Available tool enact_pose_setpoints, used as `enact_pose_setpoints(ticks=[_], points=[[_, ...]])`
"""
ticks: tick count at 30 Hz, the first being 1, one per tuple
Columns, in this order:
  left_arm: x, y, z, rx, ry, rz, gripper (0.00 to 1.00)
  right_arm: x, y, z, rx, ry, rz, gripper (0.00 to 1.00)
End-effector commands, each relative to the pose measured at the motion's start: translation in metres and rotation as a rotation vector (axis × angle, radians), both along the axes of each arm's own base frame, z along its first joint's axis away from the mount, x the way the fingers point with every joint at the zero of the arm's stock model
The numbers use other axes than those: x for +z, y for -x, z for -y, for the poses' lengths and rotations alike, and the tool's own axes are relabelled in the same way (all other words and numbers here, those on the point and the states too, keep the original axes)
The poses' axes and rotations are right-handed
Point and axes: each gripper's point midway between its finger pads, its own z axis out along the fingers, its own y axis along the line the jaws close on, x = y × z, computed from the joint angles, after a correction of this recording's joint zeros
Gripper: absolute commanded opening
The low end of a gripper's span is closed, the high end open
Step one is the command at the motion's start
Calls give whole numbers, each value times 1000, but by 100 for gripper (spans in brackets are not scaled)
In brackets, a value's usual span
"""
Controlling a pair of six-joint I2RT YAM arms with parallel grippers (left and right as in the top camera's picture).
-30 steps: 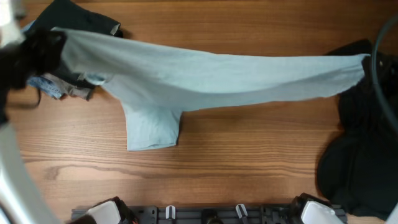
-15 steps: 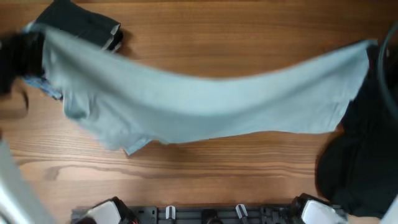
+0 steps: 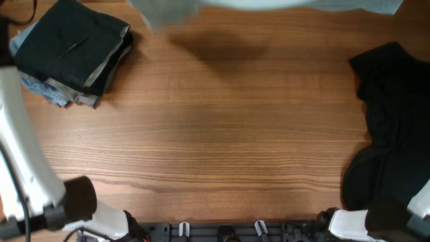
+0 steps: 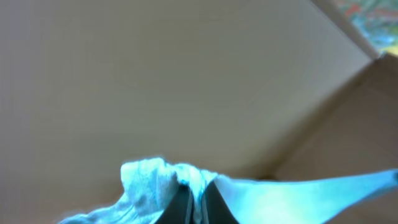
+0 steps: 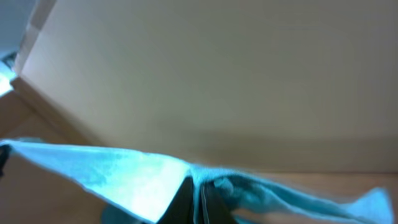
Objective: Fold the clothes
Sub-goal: 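Lower the shirt onto the table with both grippers holding its ends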
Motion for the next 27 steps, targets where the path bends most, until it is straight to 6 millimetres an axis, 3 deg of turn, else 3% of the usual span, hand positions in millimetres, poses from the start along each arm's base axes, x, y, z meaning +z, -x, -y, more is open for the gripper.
enact_pose_setpoints(ticks=[1, 4, 5, 6, 10, 14, 19, 23, 27], points=[[-69, 5, -6, 38, -79, -249, 4, -42, 5, 7, -77, 74, -149, 4], [-154, 14, -20, 85, -211, -545, 4, -108, 12, 25, -197, 198, -404, 4], [-223, 29, -20, 11, -260, -797, 4, -167, 22, 39, -284, 306, -643, 4], [-246, 34, -20, -16, -249, -894, 4, -187, 25, 40, -292, 328, -716, 4], [-312, 53, -20, -86, -241, -1153, 4, -254, 39, 28, -194, 366, -917, 4], [-343, 74, -30, -63, -286, -1294, 4, -306, 62, 23, -140, 383, -1078, 5], [-359, 94, -40, 16, -318, -1405, 4, -333, 85, 26, -163, 386, -1206, 4], [-381, 115, -53, 114, -348, -1542, 4, -336, 90, 28, -191, 387, -1241, 4], [-432, 145, -69, 245, -393, -1726, 4, -336, 94, 27, -185, 385, -1256, 4]])
